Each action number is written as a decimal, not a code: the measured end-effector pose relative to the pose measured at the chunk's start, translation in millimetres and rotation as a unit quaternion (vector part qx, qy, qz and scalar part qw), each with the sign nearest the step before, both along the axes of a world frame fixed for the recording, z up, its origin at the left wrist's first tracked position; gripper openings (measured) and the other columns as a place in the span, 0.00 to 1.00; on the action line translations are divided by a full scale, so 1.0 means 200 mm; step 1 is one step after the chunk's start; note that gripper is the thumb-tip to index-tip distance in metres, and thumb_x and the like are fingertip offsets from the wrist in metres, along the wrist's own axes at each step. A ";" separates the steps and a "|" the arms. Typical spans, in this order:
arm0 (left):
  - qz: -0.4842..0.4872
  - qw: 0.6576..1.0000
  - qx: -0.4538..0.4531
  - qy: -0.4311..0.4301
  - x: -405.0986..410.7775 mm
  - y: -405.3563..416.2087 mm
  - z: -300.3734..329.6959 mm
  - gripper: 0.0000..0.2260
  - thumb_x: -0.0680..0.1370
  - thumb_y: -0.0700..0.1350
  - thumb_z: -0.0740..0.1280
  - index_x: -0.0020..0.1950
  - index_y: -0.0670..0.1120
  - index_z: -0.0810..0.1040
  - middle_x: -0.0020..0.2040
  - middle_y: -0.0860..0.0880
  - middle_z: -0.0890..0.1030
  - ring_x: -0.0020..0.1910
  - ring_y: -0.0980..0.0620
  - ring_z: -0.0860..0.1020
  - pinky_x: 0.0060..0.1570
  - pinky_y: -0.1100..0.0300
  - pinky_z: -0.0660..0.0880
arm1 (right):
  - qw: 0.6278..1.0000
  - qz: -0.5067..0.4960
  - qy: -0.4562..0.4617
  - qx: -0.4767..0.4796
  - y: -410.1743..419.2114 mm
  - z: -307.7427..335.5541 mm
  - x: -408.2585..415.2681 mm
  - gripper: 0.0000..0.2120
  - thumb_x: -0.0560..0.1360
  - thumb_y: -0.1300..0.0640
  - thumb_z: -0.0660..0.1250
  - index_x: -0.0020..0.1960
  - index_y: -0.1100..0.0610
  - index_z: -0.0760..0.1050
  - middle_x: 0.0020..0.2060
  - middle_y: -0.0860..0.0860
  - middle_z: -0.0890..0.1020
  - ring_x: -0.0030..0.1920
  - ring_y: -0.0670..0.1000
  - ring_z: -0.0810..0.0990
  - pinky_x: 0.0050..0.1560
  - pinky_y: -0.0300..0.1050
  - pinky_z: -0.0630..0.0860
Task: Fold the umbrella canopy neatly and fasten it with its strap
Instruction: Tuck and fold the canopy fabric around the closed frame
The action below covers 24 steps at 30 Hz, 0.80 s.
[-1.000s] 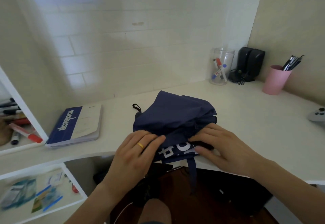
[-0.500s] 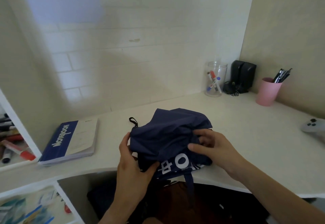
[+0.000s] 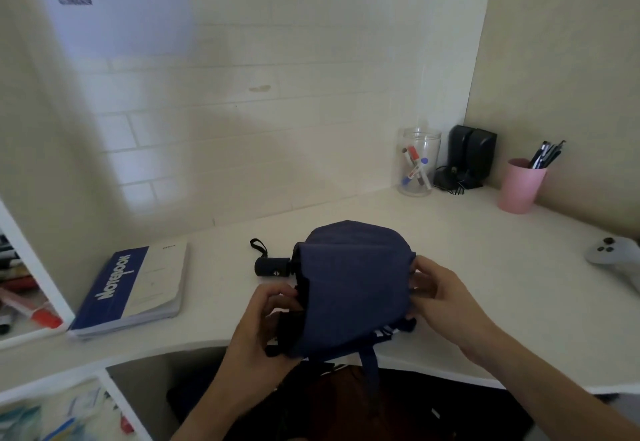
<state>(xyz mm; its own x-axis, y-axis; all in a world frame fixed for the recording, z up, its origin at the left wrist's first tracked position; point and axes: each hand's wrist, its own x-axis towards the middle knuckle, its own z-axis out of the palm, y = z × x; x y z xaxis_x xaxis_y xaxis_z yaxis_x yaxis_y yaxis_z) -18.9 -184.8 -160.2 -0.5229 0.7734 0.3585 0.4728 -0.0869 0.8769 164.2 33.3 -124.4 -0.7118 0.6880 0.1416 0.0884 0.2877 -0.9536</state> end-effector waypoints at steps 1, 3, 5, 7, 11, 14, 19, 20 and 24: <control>-0.022 1.000 -0.015 0.000 0.00 -0.01 0.02 0.26 0.69 0.36 0.79 0.62 0.51 0.74 0.57 0.48 0.82 0.56 0.44 0.82 0.51 0.56 0.80 | 1.000 0.021 0.002 0.010 0.00 0.01 0.01 0.15 0.71 0.74 0.68 0.52 0.59 0.78 0.46 0.63 0.83 0.39 0.57 0.83 0.36 0.42 0.78; -0.028 0.999 -0.038 0.009 0.01 0.00 0.04 0.20 0.71 0.44 0.81 0.59 0.50 0.78 0.54 0.50 0.84 0.53 0.51 0.83 0.50 0.62 0.79 | 0.998 0.049 0.002 0.025 -0.01 0.03 0.01 0.11 0.73 0.69 0.72 0.51 0.56 0.79 0.43 0.56 0.85 0.41 0.56 0.85 0.38 0.41 0.79; 0.024 0.999 -0.018 0.021 0.03 0.02 0.05 0.08 0.74 0.44 0.76 0.52 0.50 0.82 0.46 0.53 0.86 0.45 0.58 0.84 0.44 0.68 0.76 | 0.998 0.040 -0.009 0.043 0.00 0.02 0.00 0.04 0.75 0.64 0.73 0.45 0.57 0.81 0.37 0.50 0.84 0.36 0.51 0.84 0.38 0.41 0.79; 0.069 0.997 -0.018 -0.018 0.04 0.03 0.06 0.05 0.79 0.42 0.71 0.43 0.50 0.81 0.37 0.56 0.85 0.36 0.62 0.81 0.38 0.71 0.74 | 0.998 0.021 -0.025 0.060 0.02 0.00 -0.02 0.05 0.75 0.62 0.73 0.40 0.60 0.80 0.33 0.49 0.82 0.33 0.49 0.82 0.37 0.42 0.78; 0.081 0.996 -0.031 -0.026 0.00 0.03 0.07 0.11 0.82 0.50 0.63 0.44 0.49 0.82 0.38 0.53 0.85 0.37 0.60 0.80 0.38 0.66 0.76 | 0.999 0.029 -0.035 0.031 0.07 -0.04 -0.01 0.05 0.76 0.63 0.73 0.44 0.65 0.80 0.38 0.60 0.84 0.36 0.49 0.83 0.42 0.43 0.80; 0.086 0.995 -0.041 0.006 -0.01 0.06 0.09 0.10 0.82 0.45 0.65 0.43 0.54 0.81 0.35 0.60 0.83 0.34 0.64 0.78 0.35 0.70 0.73 | 0.997 0.048 -0.023 0.053 0.08 -0.04 0.02 0.04 0.75 0.70 0.71 0.44 0.63 0.79 0.39 0.60 0.83 0.36 0.52 0.82 0.40 0.45 0.80; 0.110 0.989 -0.082 0.051 -0.06 0.03 0.05 0.07 0.74 0.44 0.76 0.38 0.53 0.83 0.37 0.54 0.86 0.39 0.57 0.85 0.42 0.60 0.82 | 0.985 0.049 -0.009 0.163 0.07 -0.06 0.03 0.17 0.69 0.77 0.68 0.46 0.56 0.75 0.41 0.54 0.80 0.39 0.59 0.77 0.42 0.47 0.78; 0.108 0.989 -0.084 0.057 -0.06 0.01 0.04 0.05 0.72 0.42 0.77 0.40 0.51 0.84 0.40 0.54 0.87 0.41 0.55 0.86 0.46 0.56 0.83 | 0.986 0.054 -0.012 0.159 0.07 -0.08 0.03 0.17 0.70 0.77 0.67 0.48 0.56 0.75 0.41 0.53 0.80 0.40 0.59 0.77 0.43 0.47 0.78; 0.097 0.983 -0.077 0.137 -0.02 0.00 0.03 0.13 0.71 0.37 0.77 0.47 0.53 0.80 0.50 0.56 0.81 0.49 0.56 0.81 0.52 0.61 0.80 | 0.969 0.039 -0.088 0.227 0.07 -0.09 0.03 0.18 0.69 0.72 0.67 0.41 0.47 0.79 0.38 0.48 0.82 0.37 0.50 0.81 0.43 0.50 0.80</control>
<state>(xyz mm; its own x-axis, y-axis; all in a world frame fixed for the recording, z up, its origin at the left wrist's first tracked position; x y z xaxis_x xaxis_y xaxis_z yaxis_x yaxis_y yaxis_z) -22.1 -183.9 -154.7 -0.5658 0.7248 0.3931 0.6873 0.1512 0.7105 169.7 47.2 -141.6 -0.7997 0.5266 0.2885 0.2000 0.6866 -0.6989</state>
